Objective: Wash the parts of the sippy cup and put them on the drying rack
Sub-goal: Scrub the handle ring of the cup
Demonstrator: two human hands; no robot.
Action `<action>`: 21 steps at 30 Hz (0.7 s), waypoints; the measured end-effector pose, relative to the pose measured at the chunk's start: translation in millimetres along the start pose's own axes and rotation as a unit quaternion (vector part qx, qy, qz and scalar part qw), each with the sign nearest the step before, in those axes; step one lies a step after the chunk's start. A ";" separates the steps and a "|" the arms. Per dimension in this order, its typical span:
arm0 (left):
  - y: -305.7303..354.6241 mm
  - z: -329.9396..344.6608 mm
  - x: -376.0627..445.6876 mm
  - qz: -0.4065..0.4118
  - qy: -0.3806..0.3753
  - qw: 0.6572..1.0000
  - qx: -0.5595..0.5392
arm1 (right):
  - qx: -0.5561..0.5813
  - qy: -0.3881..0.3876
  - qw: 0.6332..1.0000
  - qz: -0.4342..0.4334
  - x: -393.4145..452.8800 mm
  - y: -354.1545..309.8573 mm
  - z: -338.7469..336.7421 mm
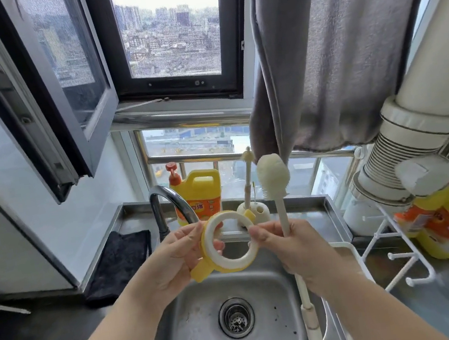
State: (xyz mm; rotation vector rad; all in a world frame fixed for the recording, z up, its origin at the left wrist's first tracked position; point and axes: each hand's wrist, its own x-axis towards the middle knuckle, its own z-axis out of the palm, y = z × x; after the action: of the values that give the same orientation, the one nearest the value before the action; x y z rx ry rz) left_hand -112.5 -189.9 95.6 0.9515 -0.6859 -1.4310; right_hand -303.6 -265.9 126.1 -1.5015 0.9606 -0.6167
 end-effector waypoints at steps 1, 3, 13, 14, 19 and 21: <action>-1.2 -3.0 -0.1 0.000 0.002 1.000 0.007 | 0.010 -0.015 1.000 0.021 -0.5 -1.5 0.4; -4.3 -8.1 0.8 0.003 0.002 1.000 0.024 | 0.029 -0.042 0.997 0.050 0.0 -4.0 0.7; -0.1 -0.5 1.4 -0.007 0.005 0.985 0.175 | 0.053 -0.082 0.995 -0.002 12.4 -9.6 -3.7; 0.5 -0.4 1.4 -0.017 0.006 0.985 0.172 | 0.061 -0.095 0.994 -0.007 13.2 -9.2 -4.6; 2.6 -0.2 6.6 -0.071 0.090 0.980 0.160 | -0.107 -0.100 0.986 -0.081 19.4 -0.2 -11.4; 4.7 4.5 8.9 -0.123 0.129 0.978 0.111 | -0.182 -0.088 0.970 -0.135 22.1 6.5 -14.2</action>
State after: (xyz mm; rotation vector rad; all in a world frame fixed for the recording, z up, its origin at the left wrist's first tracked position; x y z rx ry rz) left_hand -113.5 -199.8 100.5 1.4099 -0.5546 -1.4279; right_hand -305.2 -292.0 119.0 -2.0021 0.7621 -0.5045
